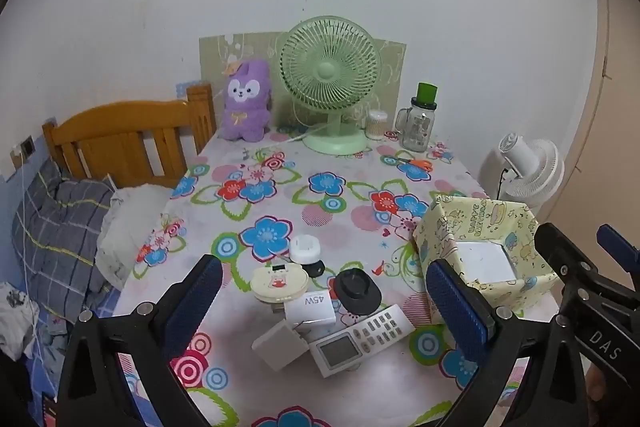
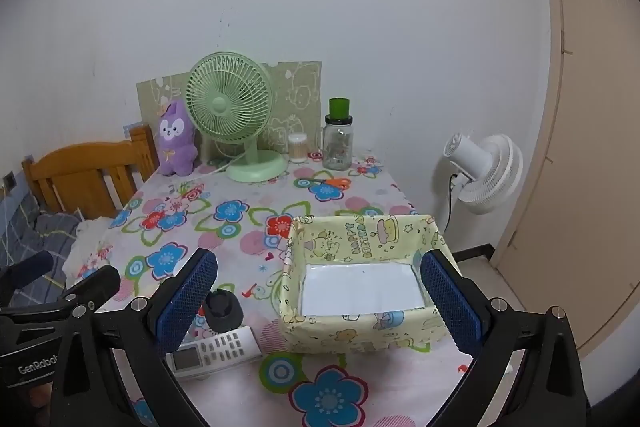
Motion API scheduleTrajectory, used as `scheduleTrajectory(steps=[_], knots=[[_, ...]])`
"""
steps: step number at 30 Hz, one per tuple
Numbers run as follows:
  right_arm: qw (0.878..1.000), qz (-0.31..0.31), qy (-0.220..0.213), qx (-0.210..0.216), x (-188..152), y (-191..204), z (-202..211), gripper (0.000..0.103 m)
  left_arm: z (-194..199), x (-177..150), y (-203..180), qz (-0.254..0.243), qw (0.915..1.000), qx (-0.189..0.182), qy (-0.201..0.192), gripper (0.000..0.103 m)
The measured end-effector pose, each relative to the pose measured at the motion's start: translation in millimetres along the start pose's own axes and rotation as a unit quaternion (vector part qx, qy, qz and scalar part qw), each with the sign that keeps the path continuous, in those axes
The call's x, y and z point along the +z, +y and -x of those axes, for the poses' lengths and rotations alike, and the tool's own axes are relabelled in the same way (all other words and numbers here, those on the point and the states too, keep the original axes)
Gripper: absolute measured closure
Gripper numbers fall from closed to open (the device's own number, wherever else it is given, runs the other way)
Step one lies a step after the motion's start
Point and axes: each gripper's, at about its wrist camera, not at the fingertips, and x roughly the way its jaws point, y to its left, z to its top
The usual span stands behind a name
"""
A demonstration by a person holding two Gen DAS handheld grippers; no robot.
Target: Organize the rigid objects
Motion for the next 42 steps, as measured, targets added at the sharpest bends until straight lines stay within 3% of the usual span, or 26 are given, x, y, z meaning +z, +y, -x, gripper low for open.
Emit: scheduleTrajectory(steps=[42], knots=[[1.0,-0.015,-0.016,-0.001,2.3,-9.5,6.0,0.0,16.2,-3.5,1.2,-0.009,0.9994,0.006,-0.033,0.0]])
